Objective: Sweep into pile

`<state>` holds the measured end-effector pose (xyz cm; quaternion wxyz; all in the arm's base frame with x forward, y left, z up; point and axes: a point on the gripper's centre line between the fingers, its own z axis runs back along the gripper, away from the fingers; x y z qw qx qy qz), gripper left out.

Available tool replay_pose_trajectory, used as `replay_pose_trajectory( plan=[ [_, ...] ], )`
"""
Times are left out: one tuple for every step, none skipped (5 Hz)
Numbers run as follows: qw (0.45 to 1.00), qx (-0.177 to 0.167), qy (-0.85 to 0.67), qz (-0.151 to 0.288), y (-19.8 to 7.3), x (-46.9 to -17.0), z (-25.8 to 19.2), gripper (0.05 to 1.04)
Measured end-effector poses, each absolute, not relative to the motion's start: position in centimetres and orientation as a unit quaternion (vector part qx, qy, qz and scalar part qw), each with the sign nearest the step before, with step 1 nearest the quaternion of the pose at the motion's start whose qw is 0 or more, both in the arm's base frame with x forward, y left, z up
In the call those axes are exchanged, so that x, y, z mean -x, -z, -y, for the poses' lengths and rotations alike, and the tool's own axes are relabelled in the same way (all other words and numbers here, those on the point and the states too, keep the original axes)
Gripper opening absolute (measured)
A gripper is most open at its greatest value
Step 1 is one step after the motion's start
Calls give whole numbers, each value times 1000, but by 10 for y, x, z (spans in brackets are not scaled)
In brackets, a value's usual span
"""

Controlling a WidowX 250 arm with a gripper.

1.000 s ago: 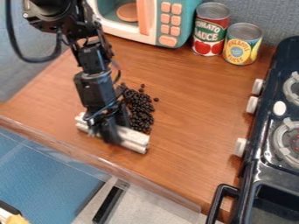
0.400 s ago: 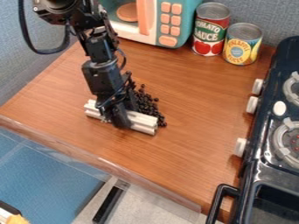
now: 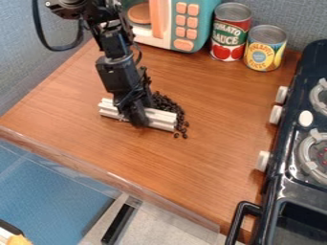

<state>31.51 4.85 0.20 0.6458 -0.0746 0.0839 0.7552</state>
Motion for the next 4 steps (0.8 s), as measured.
replay_pose_trajectory(
  plan=[
    [643,80,-758,-78,-2,-325,-50,384],
    [635,84,-765,-72,-2,-336,-54,384],
    [630,86,-768,-71,-2,-342,-55,384],
    [630,86,-769,-73,-3,-345,-55,384]
  ],
)
